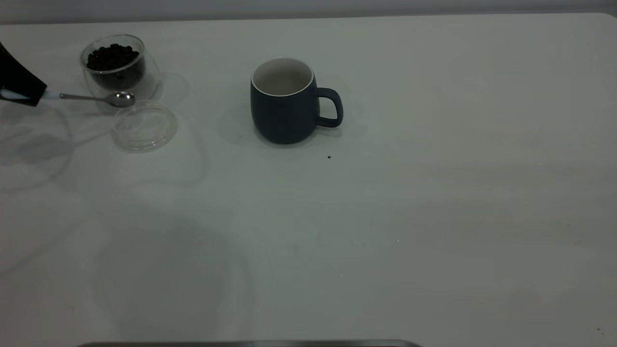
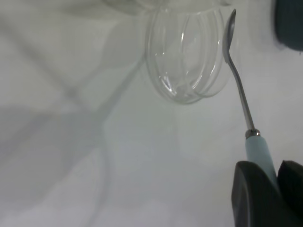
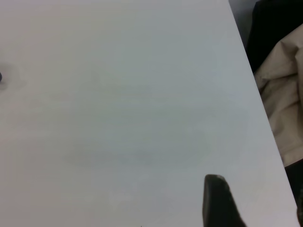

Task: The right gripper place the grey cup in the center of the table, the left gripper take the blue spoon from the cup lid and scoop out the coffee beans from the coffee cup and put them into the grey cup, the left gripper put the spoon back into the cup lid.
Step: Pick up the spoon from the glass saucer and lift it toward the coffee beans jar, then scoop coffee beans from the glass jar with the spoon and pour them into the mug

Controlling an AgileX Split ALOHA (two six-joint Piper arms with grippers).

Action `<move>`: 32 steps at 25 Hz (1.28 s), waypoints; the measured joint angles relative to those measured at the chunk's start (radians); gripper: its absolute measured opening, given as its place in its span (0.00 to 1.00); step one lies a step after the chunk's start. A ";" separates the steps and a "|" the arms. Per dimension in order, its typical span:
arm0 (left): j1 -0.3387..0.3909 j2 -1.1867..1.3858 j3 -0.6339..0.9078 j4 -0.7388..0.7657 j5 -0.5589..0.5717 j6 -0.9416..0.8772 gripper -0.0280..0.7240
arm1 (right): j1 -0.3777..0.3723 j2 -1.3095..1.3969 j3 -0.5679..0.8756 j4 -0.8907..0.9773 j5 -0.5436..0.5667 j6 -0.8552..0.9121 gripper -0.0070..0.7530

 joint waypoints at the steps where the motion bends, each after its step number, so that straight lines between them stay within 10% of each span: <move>1: 0.000 -0.009 0.000 -0.001 0.000 -0.013 0.21 | 0.000 0.000 0.000 0.000 0.000 0.000 0.49; 32: -0.010 -0.109 0.000 -0.179 -0.039 0.017 0.21 | 0.000 0.000 0.000 -0.001 0.000 0.001 0.49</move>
